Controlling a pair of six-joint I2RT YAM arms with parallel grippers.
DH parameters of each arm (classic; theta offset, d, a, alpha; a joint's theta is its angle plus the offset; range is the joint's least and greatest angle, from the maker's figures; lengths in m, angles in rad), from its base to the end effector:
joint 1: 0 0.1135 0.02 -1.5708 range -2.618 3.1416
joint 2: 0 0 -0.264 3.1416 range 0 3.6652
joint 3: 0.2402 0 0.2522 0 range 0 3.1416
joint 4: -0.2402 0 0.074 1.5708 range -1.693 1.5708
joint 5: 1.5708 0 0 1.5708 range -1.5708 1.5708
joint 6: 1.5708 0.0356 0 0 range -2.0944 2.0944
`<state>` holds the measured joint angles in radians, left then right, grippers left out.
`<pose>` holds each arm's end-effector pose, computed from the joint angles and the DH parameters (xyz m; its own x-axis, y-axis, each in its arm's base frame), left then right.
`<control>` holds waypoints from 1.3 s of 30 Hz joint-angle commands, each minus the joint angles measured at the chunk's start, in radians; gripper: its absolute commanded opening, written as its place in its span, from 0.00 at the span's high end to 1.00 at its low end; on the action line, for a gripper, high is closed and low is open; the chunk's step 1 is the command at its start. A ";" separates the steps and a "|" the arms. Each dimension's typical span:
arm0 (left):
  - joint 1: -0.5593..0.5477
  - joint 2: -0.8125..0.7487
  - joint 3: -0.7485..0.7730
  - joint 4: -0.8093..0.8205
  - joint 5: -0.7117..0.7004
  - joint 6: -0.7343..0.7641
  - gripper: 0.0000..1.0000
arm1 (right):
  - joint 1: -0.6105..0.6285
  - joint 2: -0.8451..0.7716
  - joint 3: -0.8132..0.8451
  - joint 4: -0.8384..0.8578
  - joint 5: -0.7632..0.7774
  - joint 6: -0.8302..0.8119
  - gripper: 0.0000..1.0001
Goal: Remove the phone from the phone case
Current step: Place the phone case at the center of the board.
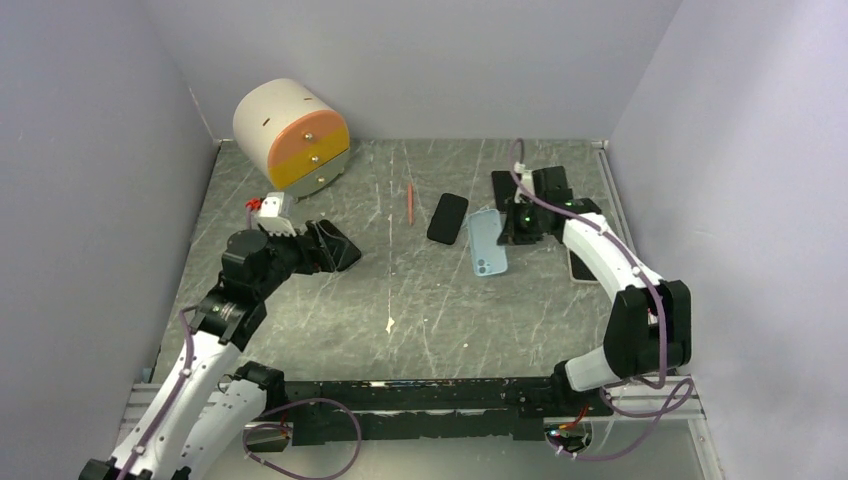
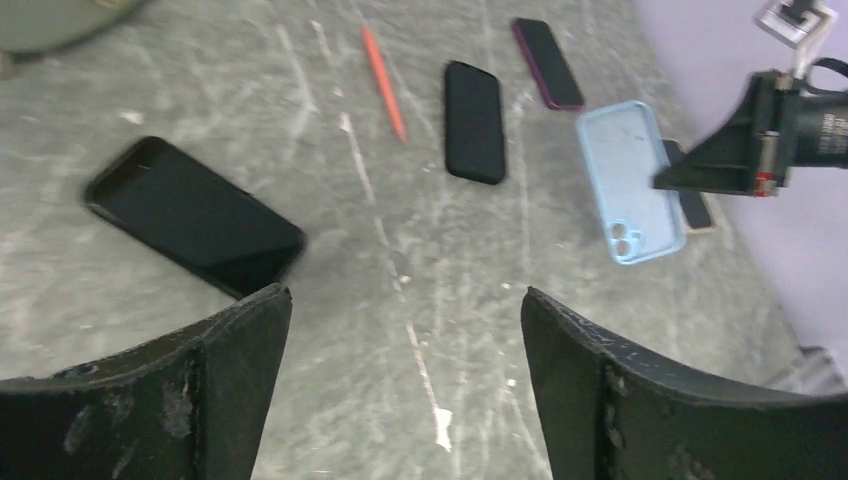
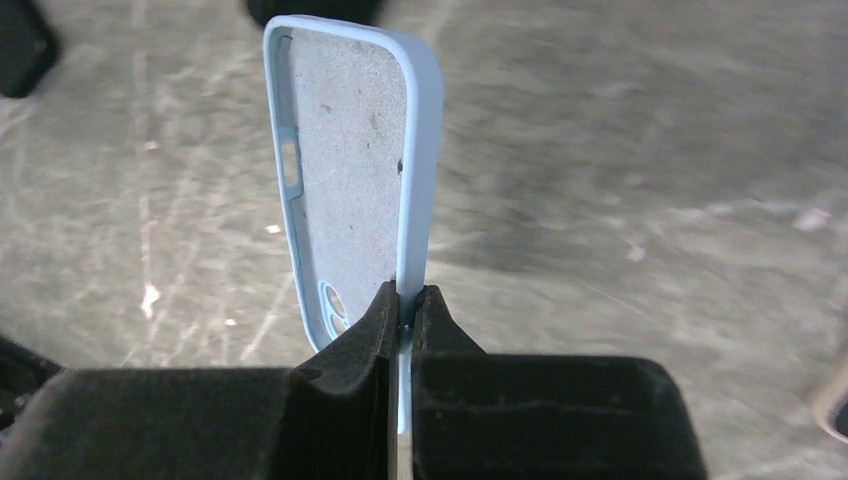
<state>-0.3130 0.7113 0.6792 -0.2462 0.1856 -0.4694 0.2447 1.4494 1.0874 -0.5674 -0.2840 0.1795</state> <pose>0.1612 -0.0591 0.3080 -0.4464 -0.3228 -0.8346 0.3022 0.8235 -0.4802 0.2916 0.0831 0.2582 -0.8355 -0.0320 -0.5486 -0.2501 0.9111 0.3277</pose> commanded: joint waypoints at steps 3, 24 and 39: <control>0.006 -0.067 0.027 -0.051 -0.231 0.181 0.06 | -0.177 0.078 0.016 -0.057 -0.055 -0.165 1.00; 0.037 -0.081 0.000 0.011 -0.176 0.165 0.07 | -0.359 0.527 0.255 -0.020 -0.116 -0.227 1.00; 0.040 -0.082 -0.006 0.024 -0.147 0.162 0.07 | -0.410 0.537 0.238 0.000 -0.095 -0.219 1.00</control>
<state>-0.2779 0.6384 0.6769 -0.2741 0.0154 -0.3260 -0.1486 1.9694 1.3075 -0.6304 -0.4522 -0.0299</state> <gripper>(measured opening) 0.930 0.037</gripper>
